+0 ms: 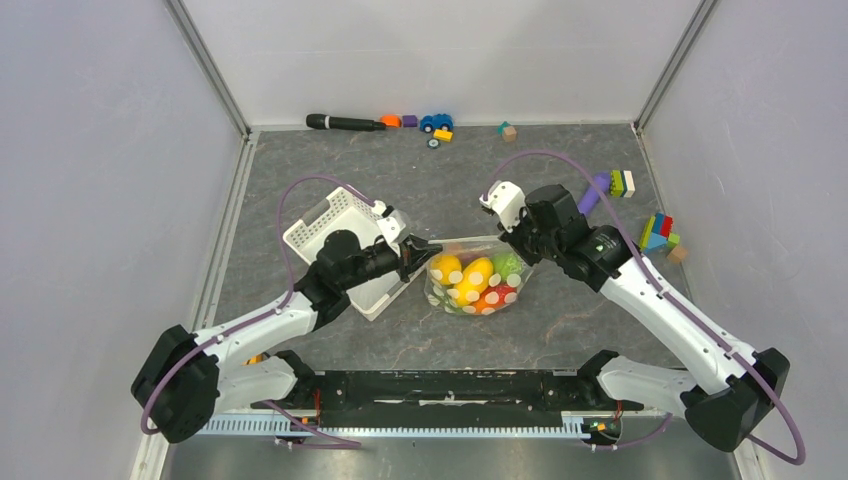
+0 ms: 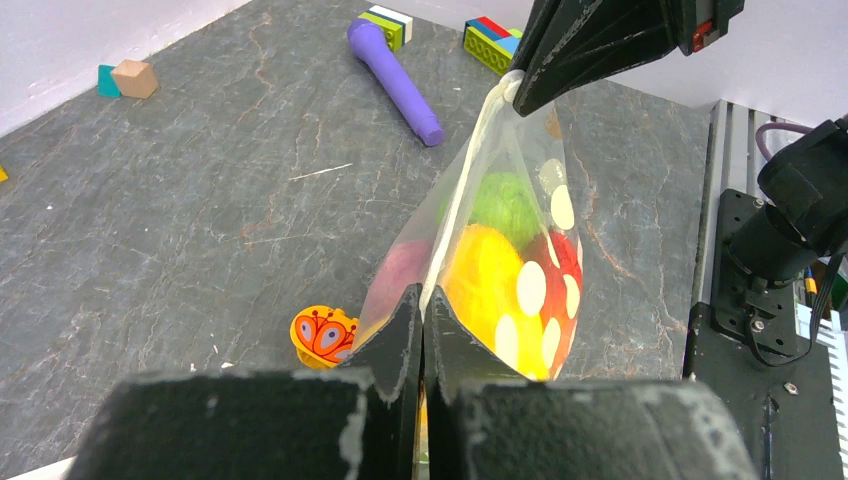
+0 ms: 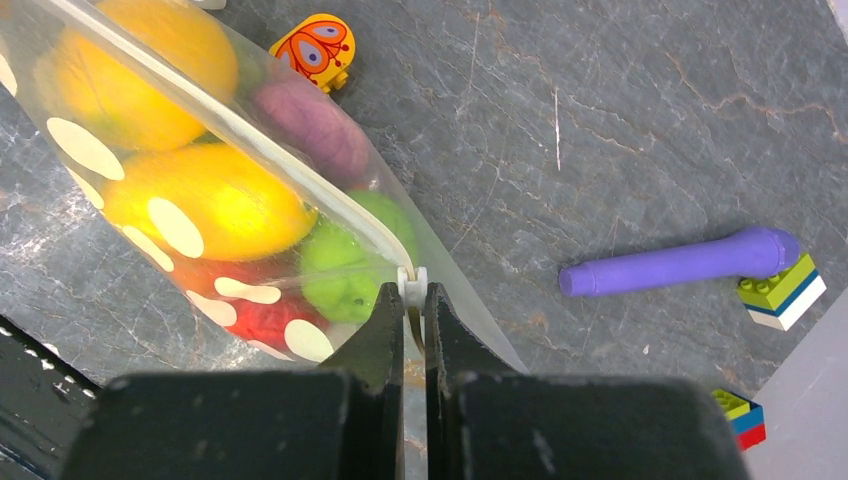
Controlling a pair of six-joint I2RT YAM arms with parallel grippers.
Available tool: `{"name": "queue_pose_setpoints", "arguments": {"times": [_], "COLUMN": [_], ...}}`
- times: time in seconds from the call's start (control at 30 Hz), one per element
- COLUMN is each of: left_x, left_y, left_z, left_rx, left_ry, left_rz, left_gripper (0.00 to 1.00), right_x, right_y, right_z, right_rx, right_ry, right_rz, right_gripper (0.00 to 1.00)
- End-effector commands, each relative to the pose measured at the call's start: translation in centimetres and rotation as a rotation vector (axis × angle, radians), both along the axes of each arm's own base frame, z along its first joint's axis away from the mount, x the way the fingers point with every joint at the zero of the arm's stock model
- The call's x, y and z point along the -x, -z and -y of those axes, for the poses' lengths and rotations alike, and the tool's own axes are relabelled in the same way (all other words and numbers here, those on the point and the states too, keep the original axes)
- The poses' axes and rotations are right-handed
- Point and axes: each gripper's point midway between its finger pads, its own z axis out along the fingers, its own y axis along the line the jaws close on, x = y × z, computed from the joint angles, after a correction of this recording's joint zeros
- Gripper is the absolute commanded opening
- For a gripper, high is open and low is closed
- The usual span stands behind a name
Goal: Place the food in the zip-top bag and seal the zipper
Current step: Zip the zipper food storage bag at the center of the board.
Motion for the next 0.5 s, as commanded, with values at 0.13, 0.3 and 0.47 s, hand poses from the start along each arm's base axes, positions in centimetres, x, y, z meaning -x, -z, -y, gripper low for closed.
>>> {"name": "queue_pose_setpoints", "arguments": {"times": [0.13, 0.3, 0.47], "left_x": [-1.6, -2.1, -2.2], "left_y": [-0.7, -0.6, -0.6], "left_z": [-0.7, -1.1, -1.1], "left_rx": [0.002, -0.013, -0.013], "left_ry": [-0.079, -0.113, -0.116], "left_rz": [0.061, 0.064, 0.064], "left_gripper": [0.02, 0.02, 0.02], "right_x": [-0.6, -0.7, -0.9], "right_y": [0.6, 1.2, 1.2], "right_z": [5.3, 6.3, 6.6], "right_rx": [0.158, 0.193, 0.203], "right_ry": [0.187, 0.219, 0.226], "right_rz": [0.025, 0.021, 0.019], "right_gripper": [0.00, 0.00, 0.00]}}
